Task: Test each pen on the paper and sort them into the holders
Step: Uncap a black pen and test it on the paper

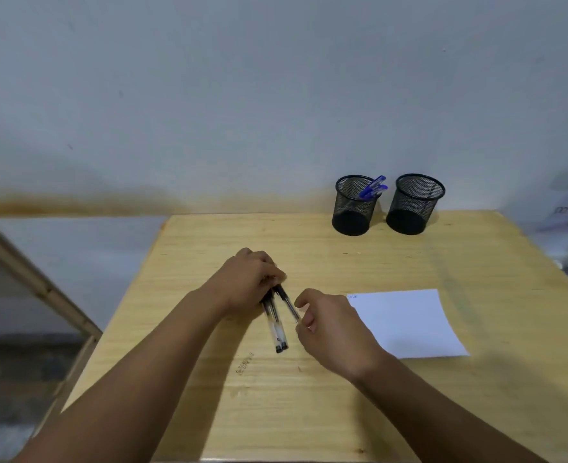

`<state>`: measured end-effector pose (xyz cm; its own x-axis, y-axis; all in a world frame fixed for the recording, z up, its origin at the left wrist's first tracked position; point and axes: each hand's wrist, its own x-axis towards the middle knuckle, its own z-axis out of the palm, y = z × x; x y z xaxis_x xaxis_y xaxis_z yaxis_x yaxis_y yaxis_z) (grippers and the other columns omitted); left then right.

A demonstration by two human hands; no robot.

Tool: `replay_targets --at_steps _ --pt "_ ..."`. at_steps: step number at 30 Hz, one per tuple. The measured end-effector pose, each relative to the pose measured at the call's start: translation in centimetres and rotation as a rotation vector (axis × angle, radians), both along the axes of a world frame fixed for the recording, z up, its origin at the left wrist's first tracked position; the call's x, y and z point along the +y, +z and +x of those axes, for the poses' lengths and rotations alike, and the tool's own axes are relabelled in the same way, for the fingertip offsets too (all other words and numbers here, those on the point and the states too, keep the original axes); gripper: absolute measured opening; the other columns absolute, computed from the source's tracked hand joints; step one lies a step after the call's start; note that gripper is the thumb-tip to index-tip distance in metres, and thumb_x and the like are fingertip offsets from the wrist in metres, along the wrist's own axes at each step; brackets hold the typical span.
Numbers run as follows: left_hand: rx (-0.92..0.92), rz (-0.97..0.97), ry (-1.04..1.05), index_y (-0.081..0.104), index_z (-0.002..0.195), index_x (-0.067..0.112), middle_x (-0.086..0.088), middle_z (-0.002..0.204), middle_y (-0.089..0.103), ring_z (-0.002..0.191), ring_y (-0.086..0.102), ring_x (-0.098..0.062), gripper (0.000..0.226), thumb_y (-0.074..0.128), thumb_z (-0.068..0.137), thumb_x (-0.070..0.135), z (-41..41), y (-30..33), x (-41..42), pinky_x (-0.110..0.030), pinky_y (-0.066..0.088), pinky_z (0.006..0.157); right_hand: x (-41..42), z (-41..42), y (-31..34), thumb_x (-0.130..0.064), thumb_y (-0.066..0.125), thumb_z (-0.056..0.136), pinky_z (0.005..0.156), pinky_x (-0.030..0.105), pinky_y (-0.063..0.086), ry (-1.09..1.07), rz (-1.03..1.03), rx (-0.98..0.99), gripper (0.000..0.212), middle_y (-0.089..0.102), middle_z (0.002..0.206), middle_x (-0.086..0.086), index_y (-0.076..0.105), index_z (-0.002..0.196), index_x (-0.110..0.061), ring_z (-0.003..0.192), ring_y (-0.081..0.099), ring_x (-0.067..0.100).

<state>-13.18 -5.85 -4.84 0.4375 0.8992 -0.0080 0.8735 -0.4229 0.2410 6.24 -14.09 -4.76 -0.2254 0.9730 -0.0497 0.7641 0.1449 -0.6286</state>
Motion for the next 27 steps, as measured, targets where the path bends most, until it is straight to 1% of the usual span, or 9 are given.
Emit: replay_targets --at_steps 4,6,9,11,13,16,19,23,27 --pt "-0.052 -0.001 -0.002 0.07 0.112 0.036 0.008 0.113 0.063 0.099 0.047 -0.02 0.023 0.056 0.097 0.028 -0.1 -0.3 -0.1 -0.038 0.042 0.09 0.3 1.6 0.6 -0.018 0.056 0.08 0.07 0.033 0.058 -0.032 -0.009 0.038 0.034 0.067 0.074 -0.01 0.061 0.113 -0.026 0.072 0.064 0.007" --pt "-0.069 0.015 -0.013 0.069 0.115 0.039 0.01 0.114 0.062 0.098 0.045 -0.018 0.023 0.057 0.097 0.033 0.2 -0.1 -0.3 -0.036 0.042 0.088 0.3 2.8 1.2 -0.02 0.056 0.078 0.066 0.029 0.057 -0.062 -0.01 0.07 0.03 0.065 0.072 -0.013 0.065 0.105 -0.028 0.068 0.063 0.006" --pt "-0.115 0.024 -0.045 0.068 0.113 0.041 0.014 0.11 0.061 0.097 0.042 -0.015 0.021 0.059 0.096 0.035 1.2 0.5 -0.8 -0.035 0.042 0.085 0.0 5.1 2.0 -0.016 0.06 0.078 0.058 0.024 0.054 -0.094 -0.007 0.166 0.022 0.065 0.073 -0.011 0.068 0.096 -0.028 0.065 0.061 0.006" --pt "-0.166 0.03 -0.068 0.068 0.108 0.04 0.016 0.107 0.062 0.096 0.043 -0.013 0.016 0.061 0.094 0.037 2.4 1.0 -1.0 -0.035 0.042 0.084 -0.3 6.9 2.2 -0.013 0.062 0.079 0.056 0.017 0.045 -0.078 0.086 0.148 0.02 0.064 0.07 -0.013 0.069 0.091 -0.028 0.066 0.059 0.004" --pt "-0.215 0.06 -0.092 0.068 0.103 0.039 0.017 0.104 0.064 0.094 0.045 -0.013 0.012 0.062 0.093 0.039 3.9 1.3 -1.3 -0.035 0.043 0.084 -0.4 8.4 2.3 -0.011 0.064 0.079 0.057 0.013 0.037 -0.046 0.188 0.049 0.021 0.063 0.075 -0.014 0.07 0.091 -0.028 0.068 0.056 0.004" --pt "-0.264 0.117 -0.132 0.068 0.1 0.037 0.016 0.099 0.067 0.091 0.048 -0.013 0.01 0.063 0.092 0.041 6.3 1.9 -1.6 -0.034 0.043 0.082 -0.2 9.9 2.9 -0.017 0.066 0.082 0.062 0.013 0.037 -0.022 0.255 -0.087 0.018 0.061 0.085 -0.014 0.068 0.095 -0.029 0.077 0.054 0.002" --pt "-0.296 0.161 -0.155 0.069 0.1 0.035 0.017 0.098 0.067 0.087 0.046 -0.011 0.012 0.063 0.092 0.042 8.9 2.5 -2.0 -0.035 0.043 0.081 0.5 10.7 3.7 -0.026 0.064 0.088 0.062 0.014 0.036 -0.013 0.287 -0.136 0.008 0.059 0.085 -0.016 0.066 0.095 -0.03 0.078 0.052 0.002" --pt "-0.359 0.193 -0.14 0.07 0.101 0.032 0.014 0.096 0.067 0.087 0.048 -0.012 0.013 0.064 0.092 0.038 11.4 2.7 -2.7 -0.037 0.044 0.081 0.9 11.5 4.2 -0.028 0.064 0.089 0.07 0.03 0.051 -0.042 0.271 -0.076 0.009 0.063 0.085 -0.016 0.07 0.097 -0.027 0.08 0.058 0.006" --pt "-0.433 0.177 -0.112 0.071 0.102 0.03 0.012 0.095 0.068 0.088 0.049 -0.013 0.017 0.062 0.093 0.04 13.0 2.4 -3.7 -0.036 0.044 0.081 0.5 12.3 4.2 -0.031 0.066 0.09 0.069 0.032 0.053 -0.028 0.264 0.002 0.009 0.069 0.083 -0.017 0.071 0.096 -0.027 0.079 0.062 0.005"
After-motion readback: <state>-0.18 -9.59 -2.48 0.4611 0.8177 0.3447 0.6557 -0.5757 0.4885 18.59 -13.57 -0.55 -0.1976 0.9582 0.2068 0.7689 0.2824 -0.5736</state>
